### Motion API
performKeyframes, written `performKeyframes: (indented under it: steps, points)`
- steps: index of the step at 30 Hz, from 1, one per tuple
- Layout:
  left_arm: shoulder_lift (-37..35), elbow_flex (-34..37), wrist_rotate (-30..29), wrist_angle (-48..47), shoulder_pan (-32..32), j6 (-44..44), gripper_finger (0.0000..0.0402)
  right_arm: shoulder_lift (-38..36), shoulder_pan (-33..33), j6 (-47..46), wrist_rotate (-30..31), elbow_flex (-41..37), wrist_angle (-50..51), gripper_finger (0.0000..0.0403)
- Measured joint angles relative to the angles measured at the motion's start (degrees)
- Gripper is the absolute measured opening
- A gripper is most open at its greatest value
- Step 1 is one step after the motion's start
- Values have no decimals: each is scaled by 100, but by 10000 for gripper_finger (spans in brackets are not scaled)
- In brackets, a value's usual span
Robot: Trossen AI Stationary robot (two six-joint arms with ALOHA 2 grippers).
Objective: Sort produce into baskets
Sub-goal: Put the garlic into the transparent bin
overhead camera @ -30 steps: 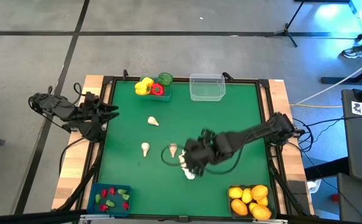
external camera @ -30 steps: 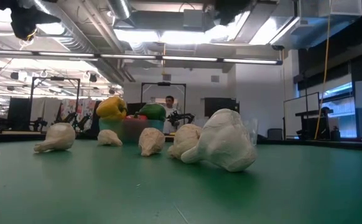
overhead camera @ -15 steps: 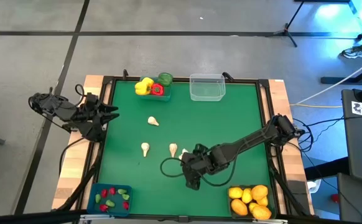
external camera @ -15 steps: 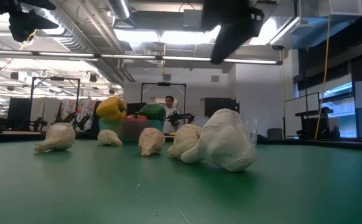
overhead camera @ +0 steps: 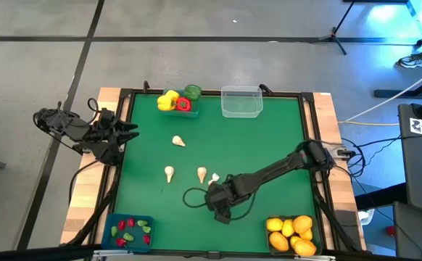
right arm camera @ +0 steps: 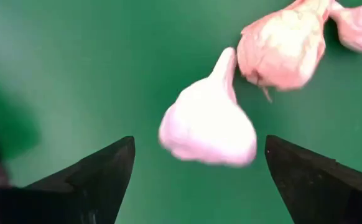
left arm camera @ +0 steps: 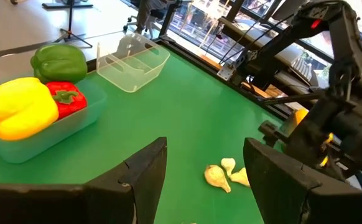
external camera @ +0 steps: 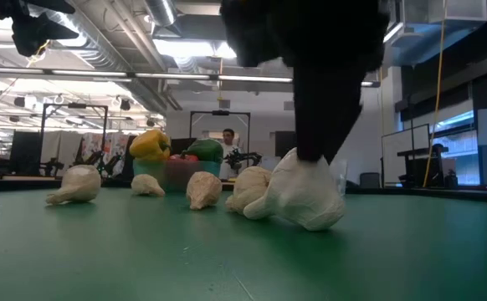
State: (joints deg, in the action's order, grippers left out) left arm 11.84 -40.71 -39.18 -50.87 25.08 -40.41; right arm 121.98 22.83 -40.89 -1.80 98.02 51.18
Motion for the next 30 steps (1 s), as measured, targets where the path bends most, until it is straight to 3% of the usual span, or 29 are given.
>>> performKeyframes:
  steps: [12, 24, 30]
  points:
    - [0, 0, -2, -2, -2, 25, 208, 530, -185, 58, 142, 7, -36, 346]
    - [0, 0, -2, -142, -1, -2, 208, 539, -186, 52, -67, 68, 41, 211]
    - [-1, 0, -4, -146, -1, -4, 208, 405, -180, 209, -278, 280, 174, 210]
